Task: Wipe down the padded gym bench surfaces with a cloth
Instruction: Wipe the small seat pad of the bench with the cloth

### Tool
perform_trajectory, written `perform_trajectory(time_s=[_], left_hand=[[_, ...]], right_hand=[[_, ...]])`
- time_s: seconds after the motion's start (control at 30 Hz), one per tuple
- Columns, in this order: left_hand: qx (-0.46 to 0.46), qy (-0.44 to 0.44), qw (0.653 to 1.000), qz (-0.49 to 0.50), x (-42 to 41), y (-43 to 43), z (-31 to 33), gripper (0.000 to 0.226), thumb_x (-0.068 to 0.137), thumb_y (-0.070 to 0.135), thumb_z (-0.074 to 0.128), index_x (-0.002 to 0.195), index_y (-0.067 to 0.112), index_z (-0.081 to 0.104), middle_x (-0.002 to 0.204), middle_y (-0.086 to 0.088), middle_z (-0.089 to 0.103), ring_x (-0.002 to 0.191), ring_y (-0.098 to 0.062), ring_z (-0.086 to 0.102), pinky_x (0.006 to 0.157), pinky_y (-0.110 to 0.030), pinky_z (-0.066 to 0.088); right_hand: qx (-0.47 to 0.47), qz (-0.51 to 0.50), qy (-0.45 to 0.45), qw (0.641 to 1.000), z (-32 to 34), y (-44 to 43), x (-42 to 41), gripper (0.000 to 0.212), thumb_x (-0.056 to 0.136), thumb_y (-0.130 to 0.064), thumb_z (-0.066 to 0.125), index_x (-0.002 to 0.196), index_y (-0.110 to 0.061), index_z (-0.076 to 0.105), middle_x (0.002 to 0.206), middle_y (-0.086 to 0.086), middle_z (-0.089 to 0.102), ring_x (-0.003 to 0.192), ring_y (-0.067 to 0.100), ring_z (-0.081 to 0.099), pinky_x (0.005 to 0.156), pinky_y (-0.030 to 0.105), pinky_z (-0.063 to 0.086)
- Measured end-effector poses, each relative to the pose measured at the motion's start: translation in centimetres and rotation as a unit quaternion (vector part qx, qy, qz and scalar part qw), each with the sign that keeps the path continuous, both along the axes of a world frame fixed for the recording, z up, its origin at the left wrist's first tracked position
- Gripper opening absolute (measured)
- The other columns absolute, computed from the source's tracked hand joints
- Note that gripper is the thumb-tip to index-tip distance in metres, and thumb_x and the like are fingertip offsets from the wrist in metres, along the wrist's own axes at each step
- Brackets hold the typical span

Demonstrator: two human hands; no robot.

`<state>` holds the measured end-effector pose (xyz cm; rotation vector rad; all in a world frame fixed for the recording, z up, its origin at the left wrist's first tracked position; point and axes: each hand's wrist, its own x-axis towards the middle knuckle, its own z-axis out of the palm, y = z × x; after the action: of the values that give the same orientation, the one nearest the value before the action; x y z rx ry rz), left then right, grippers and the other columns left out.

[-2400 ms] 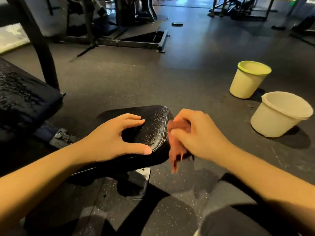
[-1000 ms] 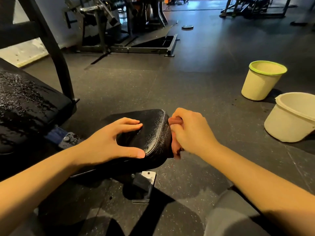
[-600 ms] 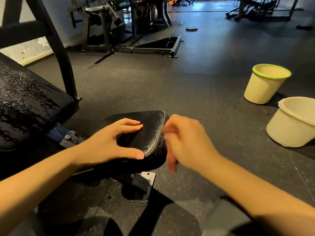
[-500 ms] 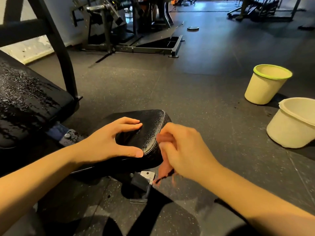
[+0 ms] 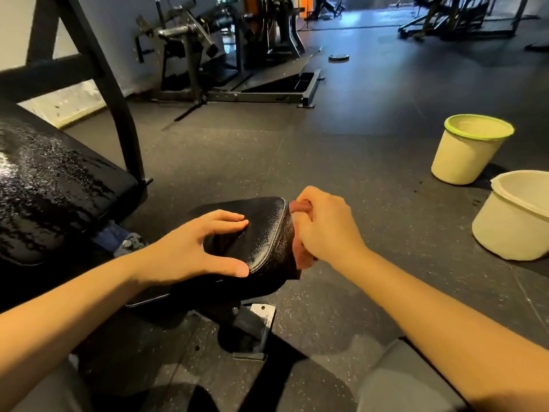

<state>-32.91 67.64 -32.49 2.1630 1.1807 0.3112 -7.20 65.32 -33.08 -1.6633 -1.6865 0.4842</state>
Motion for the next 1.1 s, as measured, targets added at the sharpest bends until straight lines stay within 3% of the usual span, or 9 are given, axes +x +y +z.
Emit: perform_trajectory(time_s=[0.13, 0.3, 0.4, 0.5, 0.63, 0.73, 0.87, 0.97, 1.1], left_hand=[[0.005, -0.005, 1.0, 0.0, 0.1, 0.1, -0.2, 0.089, 0.062, 0.076, 0.08, 0.142, 0.047, 0.054, 0.147, 0.036, 0.042, 0.136, 0.01, 0.04, 0.117, -0.035, 0.033], [0.0, -0.009, 1.0, 0.005, 0.0, 0.1, -0.1, 0.09, 0.061, 0.077, 0.081, 0.142, 0.046, 0.055, 0.148, 0.036, 0.042, 0.138, 0.009, 0.039, 0.119, -0.036, 0.03], [0.014, -0.005, 1.0, 0.004, 0.0, 0.0, -0.2, 0.091, 0.061, 0.077, 0.081, 0.142, 0.046, 0.054, 0.148, 0.035, 0.043, 0.139, 0.009, 0.039, 0.119, -0.035, 0.03], [0.024, -0.019, 0.999, 0.017, 0.0, -0.1, -0.6, 0.091, 0.062, 0.077, 0.08, 0.142, 0.047, 0.052, 0.147, 0.033, 0.046, 0.137, 0.01, 0.041, 0.117, -0.032, 0.033], [0.009, -0.036, 0.999, 0.026, -0.2, -0.2, -0.8, 0.097, 0.063, 0.071, 0.085, 0.147, 0.048, 0.043, 0.147, 0.032, 0.048, 0.138, 0.008, 0.042, 0.119, -0.035, 0.034], [0.004, -0.054, 0.998, 0.029, -0.1, -0.2, -1.0, 0.106, 0.061, 0.067, 0.088, 0.151, 0.045, 0.037, 0.147, 0.031, 0.048, 0.138, 0.01, 0.041, 0.119, -0.032, 0.031], [0.006, -0.054, 0.998, 0.029, -0.1, 0.0, -1.2, 0.109, 0.061, 0.068, 0.087, 0.153, 0.045, 0.033, 0.147, 0.032, 0.047, 0.138, 0.011, 0.04, 0.119, -0.032, 0.031], [0.004, -0.049, 0.998, 0.03, -0.2, 0.2, -1.2, 0.11, 0.061, 0.069, 0.088, 0.153, 0.046, 0.032, 0.148, 0.032, 0.046, 0.139, 0.01, 0.04, 0.119, -0.032, 0.031], [0.005, -0.055, 0.998, 0.035, -0.2, -0.2, -1.4, 0.103, 0.066, 0.063, 0.089, 0.152, 0.046, 0.034, 0.147, 0.035, 0.045, 0.137, 0.013, 0.039, 0.116, -0.027, 0.03]], right_hand=[[0.004, 0.115, 0.047, 0.992, -0.6, -4.8, -1.2, 0.015, 0.088, -0.012, 0.059, 0.084, -0.026, 0.06, 0.084, -0.011, 0.074, 0.089, 0.005, 0.069, 0.083, 0.035, 0.056], [-0.034, 0.026, -0.002, 0.999, -1.2, 0.9, 1.4, 0.009, 0.087, -0.019, 0.06, 0.084, -0.027, 0.061, 0.089, -0.009, 0.071, 0.094, 0.028, 0.067, 0.082, 0.042, 0.055], [-0.026, -0.02, -0.019, 0.999, -0.6, 2.2, 2.7, 0.007, 0.082, -0.028, 0.067, 0.08, -0.028, 0.06, 0.083, -0.004, 0.071, 0.087, 0.027, 0.067, 0.078, 0.042, 0.056], [0.043, -0.111, 0.167, 0.979, 0.5, 3.2, 3.5, 0.011, 0.085, -0.015, 0.066, 0.089, -0.019, 0.057, 0.079, 0.001, 0.072, 0.069, 0.023, 0.071, 0.067, 0.039, 0.057], [-0.064, -0.059, 0.353, 0.931, 0.6, 2.4, 1.4, 0.008, 0.089, 0.003, 0.064, 0.092, 0.005, 0.056, 0.065, 0.008, 0.071, 0.038, 0.015, 0.06, 0.031, 0.024, 0.039], [-0.068, -0.05, 0.345, 0.935, 0.2, 0.9, 0.7, 0.014, 0.09, 0.004, 0.067, 0.095, 0.016, 0.062, 0.079, 0.005, 0.073, 0.044, 0.002, 0.062, 0.037, 0.023, 0.047], [-0.055, 0.04, 0.332, 0.941, 0.6, -1.8, 0.6, 0.01, 0.091, 0.011, 0.062, 0.085, 0.004, 0.063, 0.051, -0.008, 0.064, 0.042, 0.002, 0.06, 0.038, 0.022, 0.049], [-0.079, 0.135, 0.33, 0.931, 0.8, -4.6, -0.1, 0.005, 0.087, 0.014, 0.065, 0.09, 0.009, 0.065, 0.061, -0.008, 0.067, 0.051, 0.007, 0.063, 0.048, 0.02, 0.052], [-0.027, 0.127, 0.156, 0.979, -0.6, -4.5, 0.0, 0.009, 0.083, -0.01, 0.078, 0.088, -0.014, 0.072, 0.082, -0.004, 0.072, 0.078, 0.012, 0.067, 0.07, 0.026, 0.052]])
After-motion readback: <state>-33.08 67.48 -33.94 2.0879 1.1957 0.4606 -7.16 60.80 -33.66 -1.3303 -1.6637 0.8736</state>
